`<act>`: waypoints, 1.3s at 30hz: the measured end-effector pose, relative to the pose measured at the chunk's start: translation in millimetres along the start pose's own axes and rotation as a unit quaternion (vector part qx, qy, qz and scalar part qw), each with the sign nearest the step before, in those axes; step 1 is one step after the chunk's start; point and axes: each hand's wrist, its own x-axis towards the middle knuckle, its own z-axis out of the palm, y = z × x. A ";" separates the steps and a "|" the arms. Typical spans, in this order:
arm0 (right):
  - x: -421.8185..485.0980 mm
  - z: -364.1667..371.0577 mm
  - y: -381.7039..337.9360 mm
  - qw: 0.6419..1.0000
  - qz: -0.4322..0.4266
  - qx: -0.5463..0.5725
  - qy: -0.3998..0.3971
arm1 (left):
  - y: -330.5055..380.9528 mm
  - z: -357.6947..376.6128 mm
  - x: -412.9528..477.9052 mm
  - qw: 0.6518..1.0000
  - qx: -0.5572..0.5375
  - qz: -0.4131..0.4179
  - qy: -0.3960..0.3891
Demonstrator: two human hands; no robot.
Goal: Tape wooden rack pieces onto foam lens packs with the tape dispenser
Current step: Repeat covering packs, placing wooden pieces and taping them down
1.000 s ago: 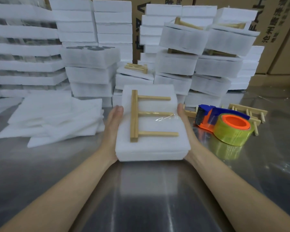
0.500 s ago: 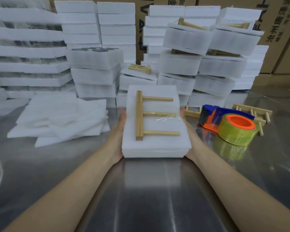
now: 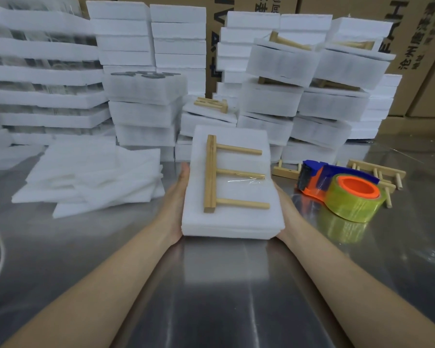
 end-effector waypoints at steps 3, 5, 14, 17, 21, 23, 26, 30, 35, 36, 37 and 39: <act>-2.1 0.7 -1.8 0.998 0.008 0.055 0.005 | 0.6 0.0 -0.7 1.000 -0.006 0.012 -0.002; -0.2 0.7 -1.2 0.998 0.003 0.059 -0.014 | 0.3 0.0 -0.3 1.000 -0.009 0.011 -0.005; 4.0 -0.3 -4.9 1.000 -0.023 0.016 0.000 | -1.3 -5.4 0.3 0.999 -0.020 -0.030 -0.004; 5.3 -1.5 -3.0 0.998 0.010 0.065 0.010 | -1.6 -4.3 2.6 0.999 -0.035 -0.028 0.022; -3.5 7.3 -4.2 0.983 0.050 0.145 -0.105 | -1.5 -8.0 2.1 0.995 -0.074 -0.058 0.044; -6.4 6.6 -6.7 0.979 0.055 0.138 -0.140 | 2.5 -6.6 1.0 0.994 -0.087 -0.073 -0.005; -10.8 7.5 -9.6 0.976 0.061 0.143 -0.152 | 4.7 -3.0 -0.1 0.994 -0.074 -0.070 -0.026; -7.5 8.8 -8.7 0.977 0.058 0.150 -0.141 | 3.8 -2.3 3.6 0.995 -0.060 -0.080 0.007; -2.1 7.9 -3.8 0.975 0.071 0.173 -0.120 | 2.4 -7.0 6.9 0.993 -0.074 -0.090 0.034; -1.5 7.5 -3.5 0.975 0.073 0.175 -0.116 | 2.3 -7.3 6.5 0.993 -0.076 -0.088 0.037; -1.0 7.2 -3.1 0.975 0.074 0.175 -0.114 | 1.6 -8.1 6.7 0.993 -0.075 -0.085 0.040; -0.2 7.9 -2.3 0.977 0.070 0.168 -0.111 | -1.3 -10.0 7.9 0.992 -0.073 -0.083 0.063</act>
